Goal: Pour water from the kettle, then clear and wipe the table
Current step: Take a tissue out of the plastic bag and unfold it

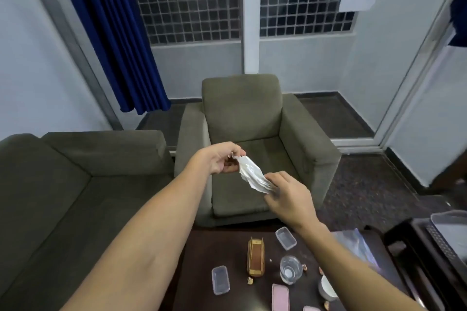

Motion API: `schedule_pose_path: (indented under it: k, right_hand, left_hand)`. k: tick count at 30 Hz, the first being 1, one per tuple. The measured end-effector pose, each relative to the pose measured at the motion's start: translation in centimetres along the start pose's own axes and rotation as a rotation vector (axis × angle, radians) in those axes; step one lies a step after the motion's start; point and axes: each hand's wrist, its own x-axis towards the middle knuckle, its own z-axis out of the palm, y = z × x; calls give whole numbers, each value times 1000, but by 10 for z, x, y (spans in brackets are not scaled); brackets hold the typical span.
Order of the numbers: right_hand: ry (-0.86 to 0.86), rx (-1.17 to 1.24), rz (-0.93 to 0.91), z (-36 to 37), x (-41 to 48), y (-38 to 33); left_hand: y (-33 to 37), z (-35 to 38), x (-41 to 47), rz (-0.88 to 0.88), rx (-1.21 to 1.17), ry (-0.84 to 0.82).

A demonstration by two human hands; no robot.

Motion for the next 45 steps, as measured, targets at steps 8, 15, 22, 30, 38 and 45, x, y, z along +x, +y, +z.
schedule_pose_path:
  k: [8, 15, 22, 30, 38, 45]
  right_hand:
    - [106, -45, 401, 76, -50, -23]
    - [-65, -17, 666, 166, -106, -7]
    - [-218, -64, 800, 245, -152, 25]
    - [-265, -111, 870, 308, -165, 63]
    - [-431, -161, 898, 350, -178, 83]
    - [-526, -168, 935, 372, -187, 97]
  left_hand:
    - [-47, -2, 54, -70, 267, -115]
    - [-133, 29, 135, -134, 655, -181]
    - [-226, 53, 206, -168, 755, -256]
    - [-290, 53, 273, -120, 756, -143]
    - [-341, 58, 312, -85, 833, -63]
    - [-363, 67, 328, -84, 930, -74]
